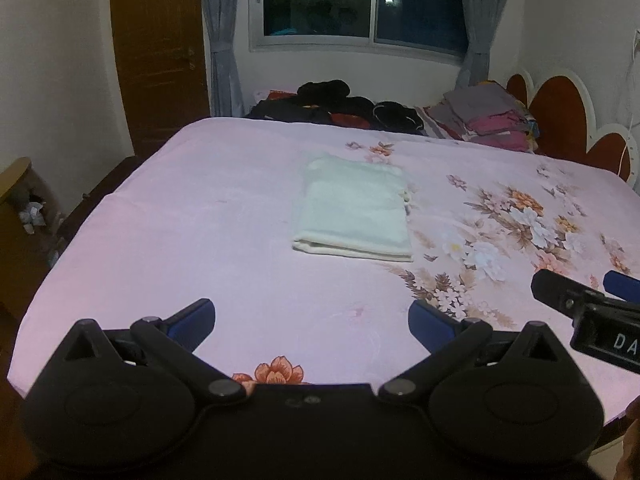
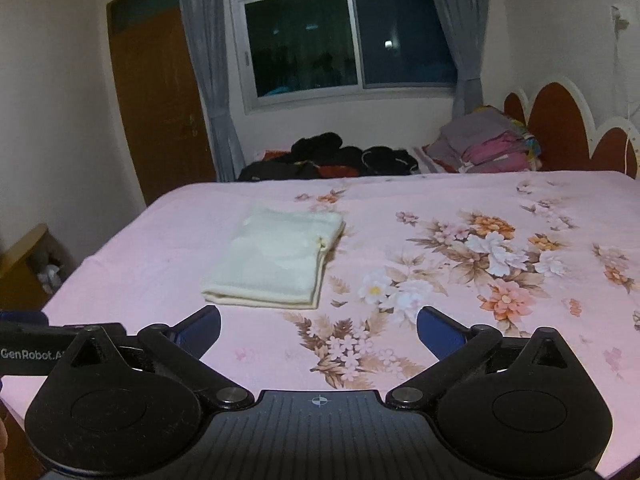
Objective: Fold small clothes
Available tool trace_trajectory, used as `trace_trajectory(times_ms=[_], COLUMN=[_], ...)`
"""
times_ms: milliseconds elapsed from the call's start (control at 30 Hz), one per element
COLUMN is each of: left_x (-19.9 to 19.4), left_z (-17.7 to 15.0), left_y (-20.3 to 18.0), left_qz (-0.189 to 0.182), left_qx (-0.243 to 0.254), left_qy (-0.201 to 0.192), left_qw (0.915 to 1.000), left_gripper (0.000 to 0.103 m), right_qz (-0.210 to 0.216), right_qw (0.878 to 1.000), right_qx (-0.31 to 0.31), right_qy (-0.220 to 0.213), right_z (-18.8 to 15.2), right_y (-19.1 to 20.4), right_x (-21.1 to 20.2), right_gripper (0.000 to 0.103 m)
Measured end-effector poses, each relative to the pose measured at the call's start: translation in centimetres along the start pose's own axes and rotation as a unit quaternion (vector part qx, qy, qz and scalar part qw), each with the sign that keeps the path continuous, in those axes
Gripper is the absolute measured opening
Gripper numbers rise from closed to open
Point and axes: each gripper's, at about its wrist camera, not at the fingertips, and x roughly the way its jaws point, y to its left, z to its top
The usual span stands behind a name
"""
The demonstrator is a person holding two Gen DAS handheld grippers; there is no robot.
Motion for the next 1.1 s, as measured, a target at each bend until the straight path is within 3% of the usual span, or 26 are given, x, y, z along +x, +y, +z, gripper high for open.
trace_trajectory(times_ms=[1100], left_x=[-1.7], left_z=[-0.4], left_y=[0.2], left_qz=[0.012], left_qx=[-0.014], left_qy=[-0.01], left_qw=[0.9998], left_gripper=[0.103], right_qz=[0.019], right_qw=[1.0], right_qx=[-0.008], right_qy=[-0.02], right_z=[0.6], right_y=[0.4], right_x=[-1.6], right_gripper=[0.103])
